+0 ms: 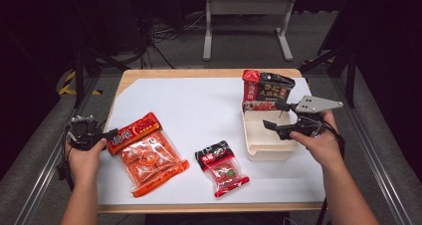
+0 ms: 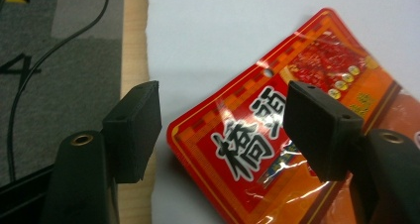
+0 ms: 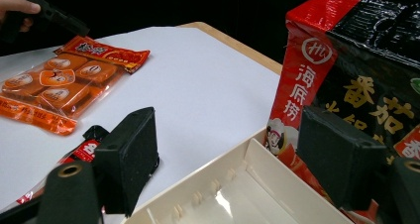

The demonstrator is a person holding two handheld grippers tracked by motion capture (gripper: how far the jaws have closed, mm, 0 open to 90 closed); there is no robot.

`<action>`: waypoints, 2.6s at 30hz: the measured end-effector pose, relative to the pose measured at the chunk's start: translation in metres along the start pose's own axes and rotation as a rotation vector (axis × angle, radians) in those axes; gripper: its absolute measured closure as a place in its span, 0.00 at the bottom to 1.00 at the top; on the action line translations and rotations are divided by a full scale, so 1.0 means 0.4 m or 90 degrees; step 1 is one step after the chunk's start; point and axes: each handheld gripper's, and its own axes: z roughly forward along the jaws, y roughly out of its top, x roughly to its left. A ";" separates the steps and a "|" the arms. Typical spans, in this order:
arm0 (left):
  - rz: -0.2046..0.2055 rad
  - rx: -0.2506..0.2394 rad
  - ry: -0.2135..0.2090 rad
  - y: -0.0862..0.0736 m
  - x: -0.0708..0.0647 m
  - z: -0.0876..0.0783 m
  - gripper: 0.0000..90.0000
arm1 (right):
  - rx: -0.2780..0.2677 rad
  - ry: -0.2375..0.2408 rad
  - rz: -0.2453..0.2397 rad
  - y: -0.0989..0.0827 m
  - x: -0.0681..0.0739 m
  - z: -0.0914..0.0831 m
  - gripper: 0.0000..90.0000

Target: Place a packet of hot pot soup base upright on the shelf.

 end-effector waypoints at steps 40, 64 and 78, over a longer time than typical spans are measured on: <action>-0.008 0.057 -0.074 -0.020 -0.015 0.044 0.80 | 0.023 0.011 -0.009 -0.005 0.013 0.027 0.26; 0.016 -0.037 -0.111 0.007 -0.051 -0.035 1.00 | 0.023 0.008 0.001 -0.006 0.015 0.022 0.32; 0.048 -0.112 -0.141 0.035 -0.092 -0.116 1.00 | 0.027 0.009 -0.012 0.002 0.021 0.015 0.43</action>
